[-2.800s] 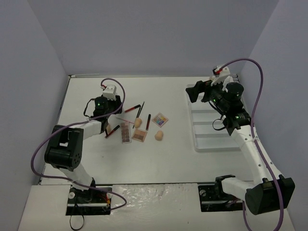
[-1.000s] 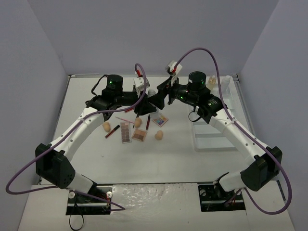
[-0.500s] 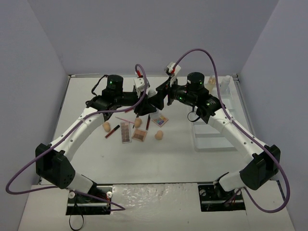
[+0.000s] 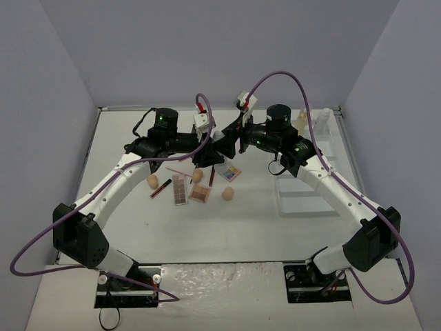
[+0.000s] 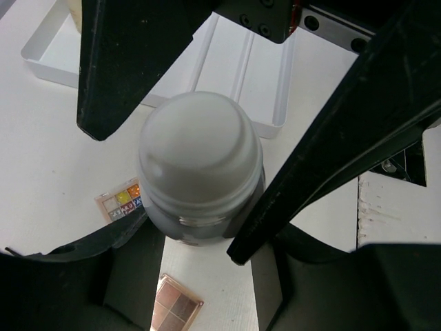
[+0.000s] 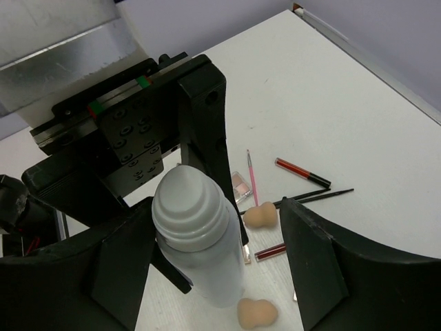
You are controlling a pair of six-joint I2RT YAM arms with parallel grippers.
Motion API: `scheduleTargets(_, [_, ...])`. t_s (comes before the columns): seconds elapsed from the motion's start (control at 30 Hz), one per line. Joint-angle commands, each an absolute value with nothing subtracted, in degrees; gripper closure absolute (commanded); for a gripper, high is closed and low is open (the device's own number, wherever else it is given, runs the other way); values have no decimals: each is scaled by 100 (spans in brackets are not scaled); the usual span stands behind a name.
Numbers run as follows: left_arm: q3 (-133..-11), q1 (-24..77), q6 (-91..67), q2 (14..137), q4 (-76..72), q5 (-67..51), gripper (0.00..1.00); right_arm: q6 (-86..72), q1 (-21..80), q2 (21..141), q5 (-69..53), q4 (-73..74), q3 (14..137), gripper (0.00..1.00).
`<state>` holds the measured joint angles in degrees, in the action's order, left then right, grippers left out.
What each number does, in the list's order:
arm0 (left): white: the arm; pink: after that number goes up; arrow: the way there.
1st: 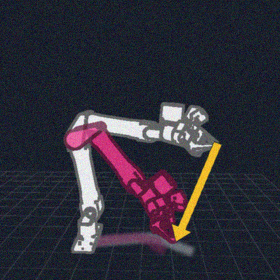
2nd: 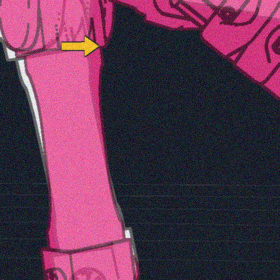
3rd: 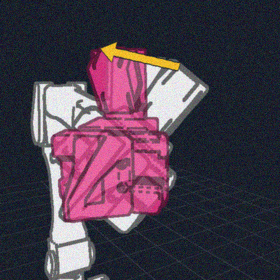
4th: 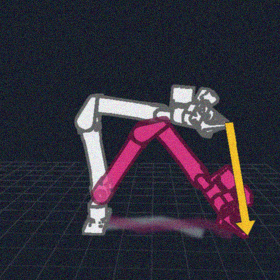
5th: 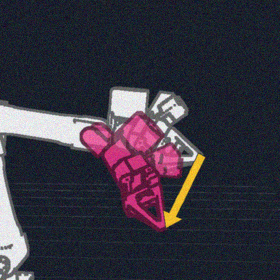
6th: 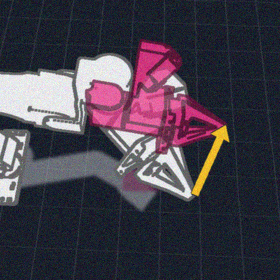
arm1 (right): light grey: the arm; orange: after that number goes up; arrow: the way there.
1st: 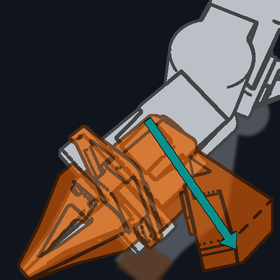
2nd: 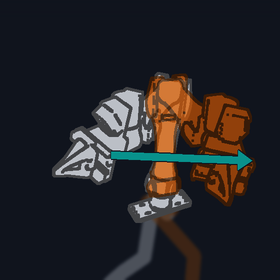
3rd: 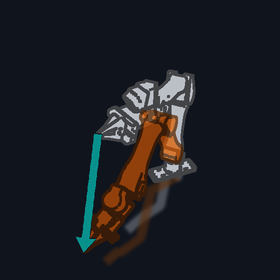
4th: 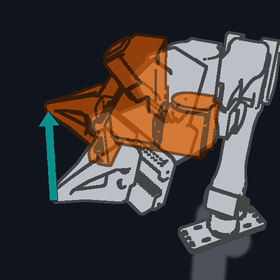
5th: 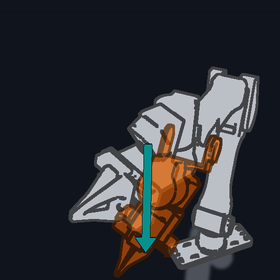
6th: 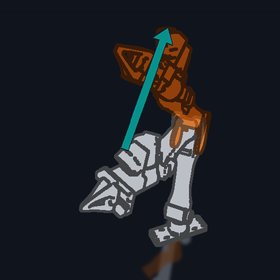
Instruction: Organize the makeup
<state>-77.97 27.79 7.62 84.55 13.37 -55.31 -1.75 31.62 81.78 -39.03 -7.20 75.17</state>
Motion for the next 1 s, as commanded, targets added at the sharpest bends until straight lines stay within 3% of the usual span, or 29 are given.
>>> scheduleTargets(0.0, [-8260, 2812, 939, 8227, 486, -6012, 100, -62, 3252, 8278, -4222, -431, 7443, 52])
scheduleTargets(0.2, [-8271, 2812, 884, 8306, 440, -5994, 100, 105, 3257, 8267, -4135, -339, 7479, 100])
scheduleTargets(0.3, [-8182, 2809, 846, 8302, 427, -5855, 96, 154, 3259, 8206, -3934, -345, 7526, 100])
scheduleTargets(0.37, [-8091, 2796, 794, 8289, 389, -5688, 82, 200, 3252, 8167, -3804, -351, 7565, 100])
scheduleTargets(0.4, [-8048, 2801, 740, 8269, 336, -5602, 65, 221, 3258, 8152, -3683, -352, 7599, 100])
scheduleTargets(0.43, [-8005, 2804, 721, 8262, 317, -5504, 59, 228, 3261, 8148, -3587, -357, 7628, 100])
scheduleTargets(0.5, [-7870, 2804, 669, 8216, 215, -5320, 37, 257, 3252, 8130, -3402, -377, 7672, 100])
scheduleTargets(0.67, [-7570, 2799, 588, 8053, 97, -4803, 8, 223, 3202, 8113, -2927, -630, 7703, 100])
scheduleTargets(0.73, [-7450, 2775, 573, 7967, 97, -4589, 4, 158, 3144, 8134, -2737, -836, 7686, 100])
scheduleTargets(0.97, [-6828, 2479, 140, 7541, 97, -3423, 3, -172, 2572, 8267, -2033, -2135, 7380, 100])
